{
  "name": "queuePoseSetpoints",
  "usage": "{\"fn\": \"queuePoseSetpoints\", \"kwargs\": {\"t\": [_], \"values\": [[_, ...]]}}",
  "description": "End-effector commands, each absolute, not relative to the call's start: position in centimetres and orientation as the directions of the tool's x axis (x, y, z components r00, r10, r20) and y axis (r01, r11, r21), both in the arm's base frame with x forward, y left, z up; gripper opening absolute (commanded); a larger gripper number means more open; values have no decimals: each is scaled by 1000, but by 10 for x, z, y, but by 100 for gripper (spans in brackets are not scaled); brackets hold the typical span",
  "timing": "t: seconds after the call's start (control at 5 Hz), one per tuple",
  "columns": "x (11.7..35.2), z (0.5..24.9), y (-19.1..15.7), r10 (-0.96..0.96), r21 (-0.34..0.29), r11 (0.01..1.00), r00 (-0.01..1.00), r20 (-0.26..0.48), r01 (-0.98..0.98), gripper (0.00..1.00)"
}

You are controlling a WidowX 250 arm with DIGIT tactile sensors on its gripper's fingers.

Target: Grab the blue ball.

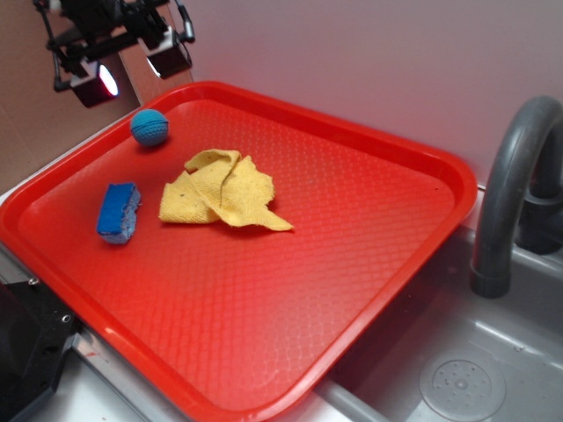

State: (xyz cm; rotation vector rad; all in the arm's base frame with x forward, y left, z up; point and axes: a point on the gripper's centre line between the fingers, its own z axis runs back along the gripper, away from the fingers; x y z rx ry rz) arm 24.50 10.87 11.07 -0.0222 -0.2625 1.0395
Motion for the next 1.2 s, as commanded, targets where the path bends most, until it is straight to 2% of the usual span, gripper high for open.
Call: {"fn": "queuePoseSetpoints", "kwargs": {"t": [0.0, 0.2, 0.4, 0.6, 1.0], "values": [[242, 93, 156, 880, -96, 435, 401, 254, -895, 100], [243, 83, 167, 887, -89, 422, 391, 248, -902, 100], [257, 75, 175, 891, -84, 414, 384, 241, -906, 100], [266, 72, 180, 901, -113, 404, 375, 218, -908, 100], [269, 55, 176, 885, 4, 431, 424, 190, -902, 100]]}}
